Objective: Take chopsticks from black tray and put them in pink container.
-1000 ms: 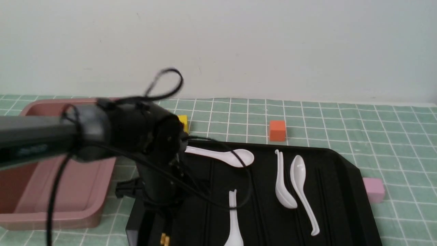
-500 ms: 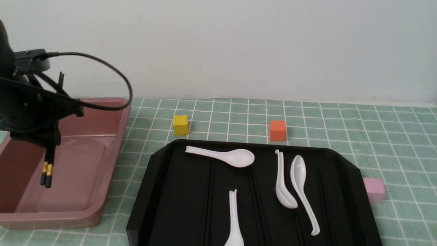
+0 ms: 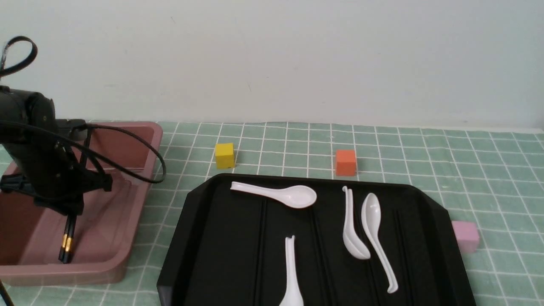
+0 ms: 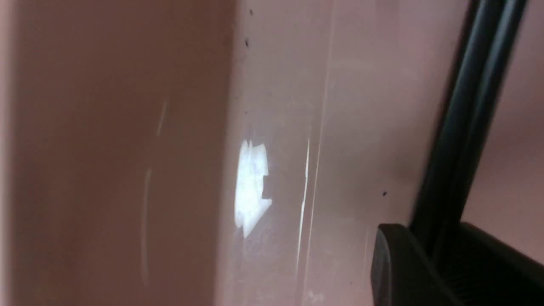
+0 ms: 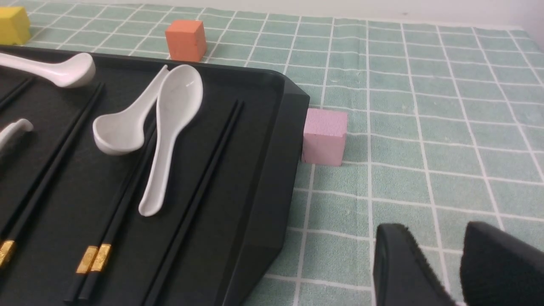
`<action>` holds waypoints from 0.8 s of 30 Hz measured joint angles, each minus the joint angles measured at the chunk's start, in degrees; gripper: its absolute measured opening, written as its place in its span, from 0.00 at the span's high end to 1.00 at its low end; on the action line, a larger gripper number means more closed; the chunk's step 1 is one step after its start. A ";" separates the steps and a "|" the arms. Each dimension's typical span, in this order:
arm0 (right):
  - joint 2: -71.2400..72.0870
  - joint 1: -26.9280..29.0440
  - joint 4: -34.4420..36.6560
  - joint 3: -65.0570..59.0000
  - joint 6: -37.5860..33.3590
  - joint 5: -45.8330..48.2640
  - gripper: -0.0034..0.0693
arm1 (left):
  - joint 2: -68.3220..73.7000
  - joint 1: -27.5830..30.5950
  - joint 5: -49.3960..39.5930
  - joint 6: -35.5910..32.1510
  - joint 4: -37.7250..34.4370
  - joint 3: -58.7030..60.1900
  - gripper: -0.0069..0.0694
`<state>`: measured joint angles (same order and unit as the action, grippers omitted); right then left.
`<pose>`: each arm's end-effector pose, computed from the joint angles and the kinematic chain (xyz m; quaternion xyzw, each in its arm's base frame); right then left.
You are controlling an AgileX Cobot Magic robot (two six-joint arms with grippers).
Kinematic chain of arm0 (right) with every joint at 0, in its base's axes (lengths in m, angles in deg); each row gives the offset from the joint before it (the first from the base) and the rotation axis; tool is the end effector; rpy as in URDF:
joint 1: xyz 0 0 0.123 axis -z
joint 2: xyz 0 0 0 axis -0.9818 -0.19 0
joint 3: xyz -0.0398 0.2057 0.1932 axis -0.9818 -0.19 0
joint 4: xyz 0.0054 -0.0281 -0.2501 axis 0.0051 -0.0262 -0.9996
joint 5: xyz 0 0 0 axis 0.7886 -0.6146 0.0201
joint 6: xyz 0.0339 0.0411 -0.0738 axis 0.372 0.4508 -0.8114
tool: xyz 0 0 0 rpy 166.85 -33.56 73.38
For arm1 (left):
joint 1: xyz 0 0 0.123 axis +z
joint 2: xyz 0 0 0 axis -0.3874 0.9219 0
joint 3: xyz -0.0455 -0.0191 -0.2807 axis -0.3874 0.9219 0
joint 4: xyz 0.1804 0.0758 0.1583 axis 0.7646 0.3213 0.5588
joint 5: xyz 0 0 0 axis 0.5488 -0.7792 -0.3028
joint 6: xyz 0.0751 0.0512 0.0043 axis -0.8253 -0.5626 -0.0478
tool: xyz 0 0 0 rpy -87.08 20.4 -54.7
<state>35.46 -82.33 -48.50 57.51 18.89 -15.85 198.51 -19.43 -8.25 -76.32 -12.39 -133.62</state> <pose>0.0527 0.0032 0.1746 -0.0076 0.8007 0.0301 0.5983 0.3892 0.0323 0.1775 -0.0723 0.9835 0.0502 0.1580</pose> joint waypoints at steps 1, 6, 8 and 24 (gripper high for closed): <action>0.00 0.00 0.00 0.00 0.00 0.00 0.62 | 0.00 0.00 -0.34 0.41 0.07 0.00 0.63; 0.00 0.00 0.00 0.00 0.00 0.00 0.62 | -3.03 0.00 -4.19 2.96 0.13 0.00 0.53; 0.00 0.00 0.00 0.00 0.00 0.00 0.62 | -5.69 0.00 -6.38 3.32 0.20 0.00 0.53; 0.00 0.00 0.00 0.00 0.00 0.00 0.62 | -33.35 0.00 -22.95 0.64 -10.19 1.88 0.93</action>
<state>35.46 -82.33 -48.50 57.51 18.89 -15.85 165.16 -19.43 -31.21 -75.68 -22.58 -131.75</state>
